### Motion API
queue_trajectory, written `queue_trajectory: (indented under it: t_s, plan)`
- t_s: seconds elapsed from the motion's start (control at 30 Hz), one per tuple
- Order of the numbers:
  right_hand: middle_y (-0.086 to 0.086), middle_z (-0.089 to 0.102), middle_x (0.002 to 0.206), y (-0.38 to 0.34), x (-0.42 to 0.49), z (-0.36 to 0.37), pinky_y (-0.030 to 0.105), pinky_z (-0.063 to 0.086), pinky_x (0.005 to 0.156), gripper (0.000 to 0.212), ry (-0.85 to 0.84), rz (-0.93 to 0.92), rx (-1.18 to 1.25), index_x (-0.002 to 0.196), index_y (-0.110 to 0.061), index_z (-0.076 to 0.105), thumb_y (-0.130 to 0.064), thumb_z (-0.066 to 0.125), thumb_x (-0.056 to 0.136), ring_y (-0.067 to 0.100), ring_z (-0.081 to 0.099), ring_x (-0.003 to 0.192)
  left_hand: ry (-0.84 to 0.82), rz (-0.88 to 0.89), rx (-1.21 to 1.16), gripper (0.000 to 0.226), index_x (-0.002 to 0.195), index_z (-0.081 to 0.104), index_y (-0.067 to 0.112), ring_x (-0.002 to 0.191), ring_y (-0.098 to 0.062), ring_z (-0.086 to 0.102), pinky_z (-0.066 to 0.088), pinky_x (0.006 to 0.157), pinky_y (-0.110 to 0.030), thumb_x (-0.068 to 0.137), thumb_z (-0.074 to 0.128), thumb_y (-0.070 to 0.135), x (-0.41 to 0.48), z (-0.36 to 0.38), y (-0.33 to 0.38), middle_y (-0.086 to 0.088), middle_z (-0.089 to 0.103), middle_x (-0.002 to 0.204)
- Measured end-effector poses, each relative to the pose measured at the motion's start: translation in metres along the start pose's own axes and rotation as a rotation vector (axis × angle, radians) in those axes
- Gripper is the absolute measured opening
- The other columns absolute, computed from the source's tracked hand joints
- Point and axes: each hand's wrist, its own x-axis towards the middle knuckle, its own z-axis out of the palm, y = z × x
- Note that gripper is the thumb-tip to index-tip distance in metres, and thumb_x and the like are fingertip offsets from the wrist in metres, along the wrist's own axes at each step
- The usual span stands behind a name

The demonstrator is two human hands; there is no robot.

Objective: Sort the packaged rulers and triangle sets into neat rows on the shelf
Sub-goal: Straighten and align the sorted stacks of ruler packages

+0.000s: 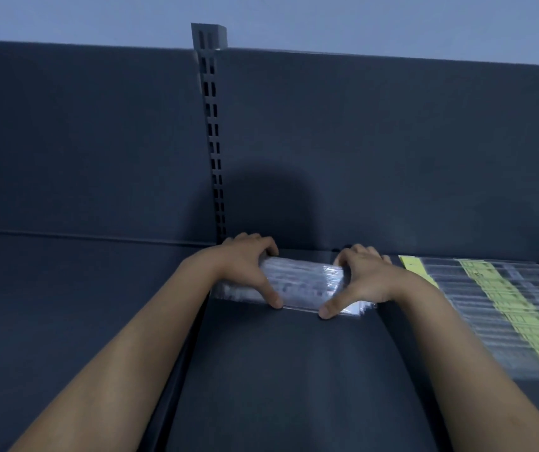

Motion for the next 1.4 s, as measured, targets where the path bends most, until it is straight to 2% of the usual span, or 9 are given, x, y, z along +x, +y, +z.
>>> queue_trajectory:
  t_s: [0.27, 0.4, 0.5, 0.6, 0.73, 0.8, 0.9, 1.1, 1.4]
  plan:
    - [-0.009, 0.05, 0.078, -0.001, -0.006, -0.005, 0.025, 0.035, 0.054, 0.066, 0.027, -0.112, 0.264, 0.084, -0.023, 0.044, -0.037, 0.092, 0.04, 0.009, 0.044, 0.065, -0.012, 0.13, -0.028, 0.041, 0.08, 0.053, 0.042, 0.104, -0.01, 0.044, 0.044, 0.091, -0.03, 0.057, 0.086, 0.051, -0.004, -0.003, -0.001, 0.015, 0.048, 0.101]
    - [-0.007, 0.057, 0.081, 0.002, -0.004, -0.004, 0.023, 0.041, 0.06, 0.057, 0.199, -0.211, 0.413, 0.084, -0.027, 0.052, -0.02, 0.093, 0.046, 0.008, 0.049, 0.068, 0.079, 0.137, -0.23, 0.031, 0.08, 0.067, 0.037, 0.088, -0.002, 0.059, 0.047, 0.076, -0.021, 0.059, 0.088, 0.045, -0.009, -0.007, -0.016, 0.017, 0.065, 0.091]
    - [-0.002, 0.062, 0.088, 0.006, -0.001, -0.001, 0.027, 0.047, 0.068, 0.053, 0.26, -0.185, 0.598, 0.089, -0.024, 0.057, -0.007, 0.09, 0.052, 0.011, 0.056, 0.075, 0.235, 0.125, -0.46, 0.036, 0.088, 0.073, 0.029, 0.087, 0.0, 0.064, 0.051, 0.081, -0.02, 0.058, 0.092, 0.036, -0.009, 0.002, -0.025, 0.014, 0.071, 0.092]
    - [-0.001, 0.062, 0.089, 0.009, 0.0, 0.006, 0.011, 0.046, 0.062, 0.055, 0.324, -0.162, 0.774, 0.098, -0.021, 0.061, 0.008, 0.083, 0.056, 0.005, 0.057, 0.075, 0.36, 0.113, -0.689, 0.039, 0.089, 0.074, 0.022, 0.087, -0.005, 0.068, 0.053, 0.076, -0.018, 0.055, 0.094, 0.02, -0.006, 0.014, -0.024, 0.009, 0.073, 0.091]
    - [-0.002, 0.061, 0.087, 0.011, 0.003, 0.013, 0.013, 0.045, 0.068, 0.053, 0.446, -0.14, 0.976, 0.097, -0.021, 0.065, 0.019, 0.065, 0.063, 0.004, 0.054, 0.077, 0.529, 0.076, -0.946, 0.021, 0.078, 0.071, 0.017, 0.075, 0.001, 0.065, 0.05, 0.067, -0.013, 0.066, 0.087, 0.014, 0.002, 0.03, -0.008, 0.011, 0.07, 0.078]
    - [-0.003, 0.06, 0.085, 0.008, 0.005, 0.017, 0.013, 0.044, 0.067, 0.046, 0.519, -0.108, 1.073, 0.092, -0.021, 0.066, 0.018, 0.058, 0.069, 0.004, 0.051, 0.072, 0.626, 0.032, -1.056, 0.011, 0.073, 0.071, 0.016, 0.075, 0.001, 0.065, 0.048, 0.072, -0.016, 0.076, 0.08, 0.022, 0.005, 0.035, 0.002, 0.012, 0.07, 0.073]
    - [0.001, 0.063, 0.083, 0.001, 0.009, 0.023, 0.019, 0.045, 0.075, 0.029, 0.623, -0.018, 1.309, 0.085, -0.018, 0.068, 0.007, 0.054, 0.081, 0.01, 0.055, 0.074, 0.735, -0.04, -1.183, 0.029, 0.069, 0.07, 0.008, 0.075, -0.004, 0.065, 0.05, 0.079, -0.022, 0.085, 0.071, 0.032, 0.01, 0.04, 0.009, 0.005, 0.069, 0.07]
    - [0.001, 0.067, 0.085, -0.012, 0.011, 0.028, 0.022, 0.045, 0.08, 0.012, 0.698, 0.119, 1.439, 0.082, -0.013, 0.066, -0.016, 0.058, 0.089, 0.013, 0.061, 0.085, 0.858, -0.041, -1.191, 0.042, 0.064, 0.068, 0.003, 0.07, 0.0, 0.063, 0.045, 0.07, -0.011, 0.093, 0.061, 0.034, 0.013, 0.04, 0.011, 0.003, 0.069, 0.066]
    - [0.009, 0.07, 0.103, -0.012, 0.012, 0.029, 0.041, 0.038, 0.105, 0.043, 0.591, 0.134, 1.439, 0.093, -0.01, 0.068, -0.047, 0.046, 0.095, 0.02, 0.062, 0.102, 0.837, 0.038, -1.08, 0.054, 0.065, 0.068, 0.003, 0.075, -0.012, 0.066, 0.046, 0.084, -0.022, 0.096, 0.052, 0.045, 0.014, 0.037, 0.003, -0.006, 0.071, 0.072]
